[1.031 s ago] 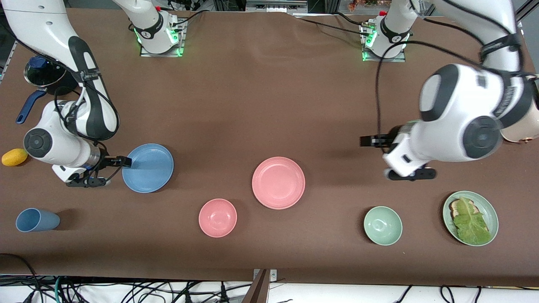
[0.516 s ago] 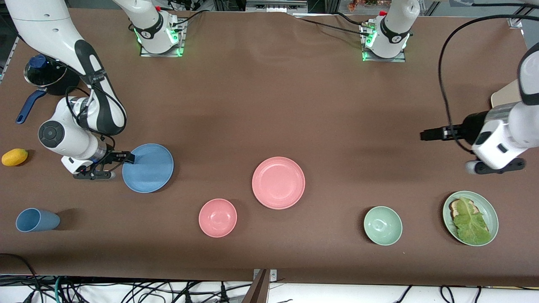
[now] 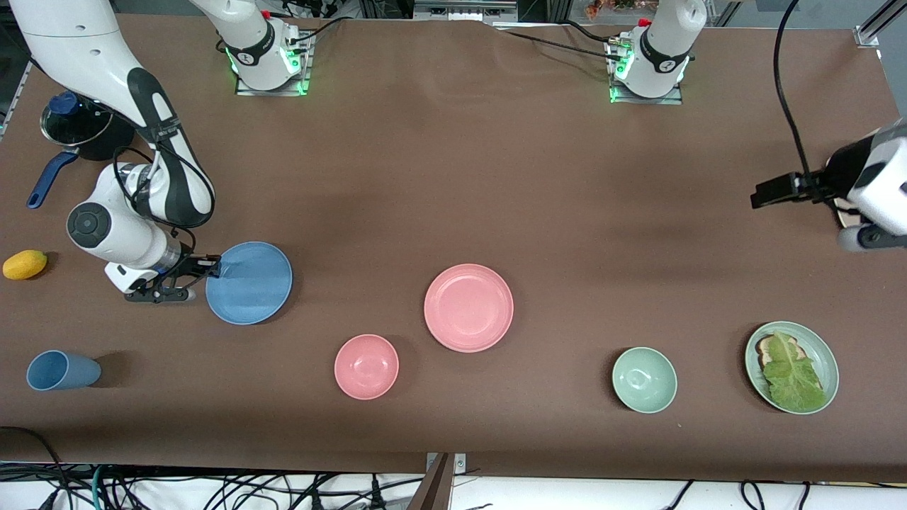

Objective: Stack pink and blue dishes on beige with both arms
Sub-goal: 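Raise the left gripper away while the right gripper reaches the blue plate, then grip the blue plate rim with the right gripper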

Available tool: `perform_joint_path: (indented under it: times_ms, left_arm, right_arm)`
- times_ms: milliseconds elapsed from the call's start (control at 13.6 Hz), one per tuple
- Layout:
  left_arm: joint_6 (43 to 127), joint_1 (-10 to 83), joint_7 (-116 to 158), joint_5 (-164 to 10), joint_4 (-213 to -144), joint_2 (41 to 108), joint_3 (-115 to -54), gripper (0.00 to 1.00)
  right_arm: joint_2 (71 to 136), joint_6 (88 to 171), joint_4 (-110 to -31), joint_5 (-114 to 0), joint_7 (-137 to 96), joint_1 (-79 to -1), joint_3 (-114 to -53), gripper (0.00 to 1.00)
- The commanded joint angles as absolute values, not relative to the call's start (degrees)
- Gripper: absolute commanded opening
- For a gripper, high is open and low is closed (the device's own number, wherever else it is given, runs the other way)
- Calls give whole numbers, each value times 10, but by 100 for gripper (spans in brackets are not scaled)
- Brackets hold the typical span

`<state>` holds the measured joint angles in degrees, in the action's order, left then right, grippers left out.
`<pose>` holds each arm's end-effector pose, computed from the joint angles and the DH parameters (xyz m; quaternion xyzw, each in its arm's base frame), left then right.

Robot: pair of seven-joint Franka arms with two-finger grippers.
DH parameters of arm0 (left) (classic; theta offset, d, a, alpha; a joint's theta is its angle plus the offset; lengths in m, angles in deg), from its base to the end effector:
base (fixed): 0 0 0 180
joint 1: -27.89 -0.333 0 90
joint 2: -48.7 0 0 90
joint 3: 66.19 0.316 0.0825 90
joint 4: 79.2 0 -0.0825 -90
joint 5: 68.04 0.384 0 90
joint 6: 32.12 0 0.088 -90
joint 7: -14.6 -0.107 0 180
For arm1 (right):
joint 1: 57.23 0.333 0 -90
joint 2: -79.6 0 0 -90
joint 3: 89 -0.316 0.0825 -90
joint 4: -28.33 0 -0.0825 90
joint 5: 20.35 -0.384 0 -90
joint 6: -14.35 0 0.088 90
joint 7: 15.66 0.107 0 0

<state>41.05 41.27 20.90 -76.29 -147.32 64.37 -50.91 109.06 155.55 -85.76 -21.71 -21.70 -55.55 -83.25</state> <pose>0.6023 -0.0248 0.6220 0.9940 0.0549 -0.0896 0.0312 0.6042 -0.0418 0.1987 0.9996 0.0138 -0.0205 0.0158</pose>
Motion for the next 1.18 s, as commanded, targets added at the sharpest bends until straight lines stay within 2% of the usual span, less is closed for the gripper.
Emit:
perform_joint_path:
  times_ms: [0, 221, 442, 663, 884, 1105]
  left_arm:
    - [387, 396, 209, -744, -1486, 617, -528, 100]
    - [370, 366, 201, -759, -1499, 604, -529, 100]
    - [370, 348, 200, -775, -1493, 565, -536, 100]
    - [370, 274, 186, -772, -1493, 552, -634, 100]
    - [370, 274, 143, -745, -1500, 535, -647, 100]
    - [369, 278, 142, -744, -1535, 511, -646, 100]
  right_arm:
    - [1085, 1568, -868, -222, -224, -563, -840, 19]
    - [1089, 1568, -867, -223, -224, -563, -841, 0]
    - [1089, 1567, -861, -233, -227, -562, -842, 0]
    - [1086, 1558, -846, -233, -231, -560, -842, 0]
    - [1071, 1475, -785, -233, -238, -560, -859, 0]
    - [1073, 1328, -666, -233, -237, -558, -877, 0]
